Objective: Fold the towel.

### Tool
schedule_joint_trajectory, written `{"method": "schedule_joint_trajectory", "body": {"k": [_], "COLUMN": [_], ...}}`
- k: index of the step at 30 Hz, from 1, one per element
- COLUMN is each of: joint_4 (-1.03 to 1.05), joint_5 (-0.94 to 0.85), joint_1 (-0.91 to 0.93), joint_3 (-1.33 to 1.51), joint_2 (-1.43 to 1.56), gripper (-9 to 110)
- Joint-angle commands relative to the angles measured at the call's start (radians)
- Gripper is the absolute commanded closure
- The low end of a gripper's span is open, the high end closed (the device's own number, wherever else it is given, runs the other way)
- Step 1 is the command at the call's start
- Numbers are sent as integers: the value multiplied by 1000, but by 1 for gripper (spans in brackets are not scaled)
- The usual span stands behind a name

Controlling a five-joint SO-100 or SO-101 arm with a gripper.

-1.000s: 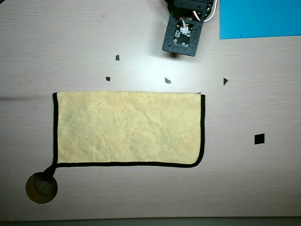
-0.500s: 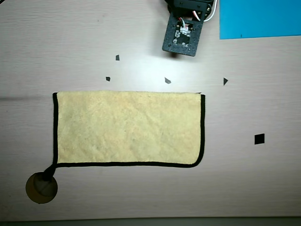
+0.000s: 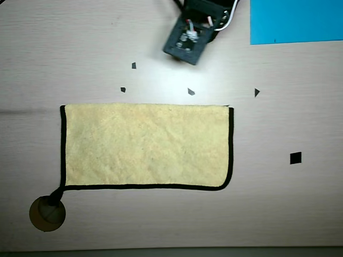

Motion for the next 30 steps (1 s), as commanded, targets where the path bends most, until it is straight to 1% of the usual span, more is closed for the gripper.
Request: {"method": "schedule_joint_trajectory", "body": {"k": [1, 5, 9, 13, 18, 23, 30], "joint_4": [-133, -238, -313, -411, -563, -696, -726], "joint_5": [206, 469, 755, 930, 997, 992, 963], "joint_1": [80, 179, 304, 388, 439, 456, 486], "joint_3": [-146, -391, -624, -770, -874, -968, -1167], "joint_2": [-229, -574, -867, -1085, -1290, -1453, -1655], "gripper": [101, 99, 93, 89, 87, 86, 82]}}
